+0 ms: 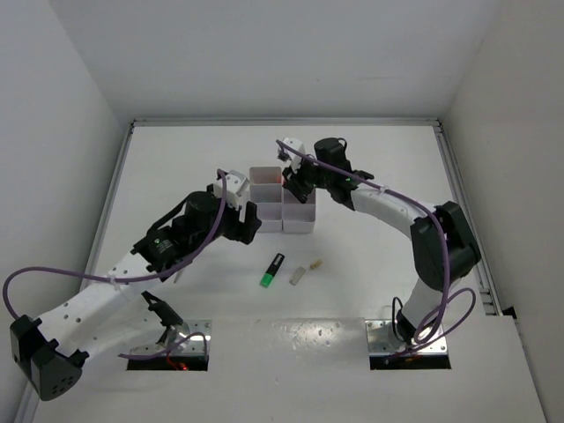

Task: Sort the stationery into containers
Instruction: Place the pen in the storage box.

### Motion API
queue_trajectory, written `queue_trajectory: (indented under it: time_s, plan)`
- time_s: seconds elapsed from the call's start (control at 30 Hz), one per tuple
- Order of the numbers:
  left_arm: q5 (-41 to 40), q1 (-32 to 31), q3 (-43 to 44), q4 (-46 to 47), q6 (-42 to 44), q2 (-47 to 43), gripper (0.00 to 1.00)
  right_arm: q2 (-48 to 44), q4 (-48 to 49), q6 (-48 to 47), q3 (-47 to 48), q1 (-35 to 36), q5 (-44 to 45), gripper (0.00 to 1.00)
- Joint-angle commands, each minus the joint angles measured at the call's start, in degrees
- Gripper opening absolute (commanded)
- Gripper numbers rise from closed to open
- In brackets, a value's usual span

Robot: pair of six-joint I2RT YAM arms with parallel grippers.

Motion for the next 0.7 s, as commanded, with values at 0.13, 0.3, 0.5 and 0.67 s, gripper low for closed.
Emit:
queue_trajectory:
  time_s: [0.13, 0.3, 0.5, 0.67]
  plan:
    - [2.0, 0.7, -0.5, 2.0, 0.2, 1.8, 0.76, -1.3, 3.5, -2.9, -3.2, -0.2, -0.3, 0.42]
    - [5.5, -1.6, -0.5, 2.0, -0.5, 7.6, 0.47, -3.0, 3.5, -2.9, -3.7, -0.2, -1.4, 0.49]
    - [8.9, -6.2, 0.1, 1.4, -0.5, 14.4, 0.45, -10.9, -3.3, 1.8, -1.1, -0.2, -3.3, 0.16]
    - [6.3, -10.2, 0.6, 1.4, -2.9, 21.6, 0.66, -15.1, -12.0, 8.0, 4.7, -0.2, 21.3, 0.01]
